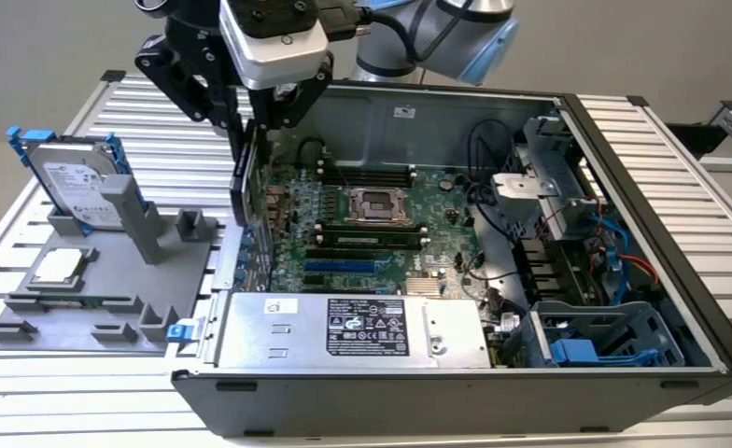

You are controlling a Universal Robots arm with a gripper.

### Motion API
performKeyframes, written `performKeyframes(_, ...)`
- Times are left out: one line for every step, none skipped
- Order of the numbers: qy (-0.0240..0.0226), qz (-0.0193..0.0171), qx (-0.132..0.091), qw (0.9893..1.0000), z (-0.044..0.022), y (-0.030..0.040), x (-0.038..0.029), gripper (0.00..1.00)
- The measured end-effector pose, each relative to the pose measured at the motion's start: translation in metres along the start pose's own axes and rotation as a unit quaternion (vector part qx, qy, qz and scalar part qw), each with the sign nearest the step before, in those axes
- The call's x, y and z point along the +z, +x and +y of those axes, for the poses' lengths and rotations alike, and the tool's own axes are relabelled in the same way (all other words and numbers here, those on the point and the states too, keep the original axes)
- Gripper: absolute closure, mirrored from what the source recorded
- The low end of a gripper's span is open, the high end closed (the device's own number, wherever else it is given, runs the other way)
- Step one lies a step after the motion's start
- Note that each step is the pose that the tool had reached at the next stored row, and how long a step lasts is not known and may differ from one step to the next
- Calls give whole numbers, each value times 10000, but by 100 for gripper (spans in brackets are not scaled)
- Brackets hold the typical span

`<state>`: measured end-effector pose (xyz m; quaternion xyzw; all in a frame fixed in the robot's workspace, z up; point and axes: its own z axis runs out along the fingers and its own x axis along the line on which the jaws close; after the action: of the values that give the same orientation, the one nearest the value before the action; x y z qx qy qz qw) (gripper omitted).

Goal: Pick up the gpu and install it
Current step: 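Pick up the gpu and move the gpu toward the slot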

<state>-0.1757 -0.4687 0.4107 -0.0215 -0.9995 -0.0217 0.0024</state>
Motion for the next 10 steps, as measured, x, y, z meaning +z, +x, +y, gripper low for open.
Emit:
performKeyframes(0, 0, 0, 10000, 1, -14, 0, 100)
performKeyframes(0, 0, 0, 10000, 1, -26, 0, 100)
performKeyframes(0, 0, 0, 10000, 2, -40, 0, 100)
performKeyframes(0, 0, 0, 10000, 2, -54, 0, 100)
performKeyframes(0, 0, 0, 10000, 3, -68, 0, 100)
performKeyframes(0, 0, 0, 10000, 4, -83, -1, 100)
performKeyframes(0, 0, 0, 10000, 4, -96, 0, 100)
performKeyframes(0, 0, 0, 10000, 5, -109, 0, 100)
performKeyframes(0, 0, 0, 10000, 5, -123, 0, 100)
performKeyframes(0, 0, 0, 10000, 6, -137, 0, 100)
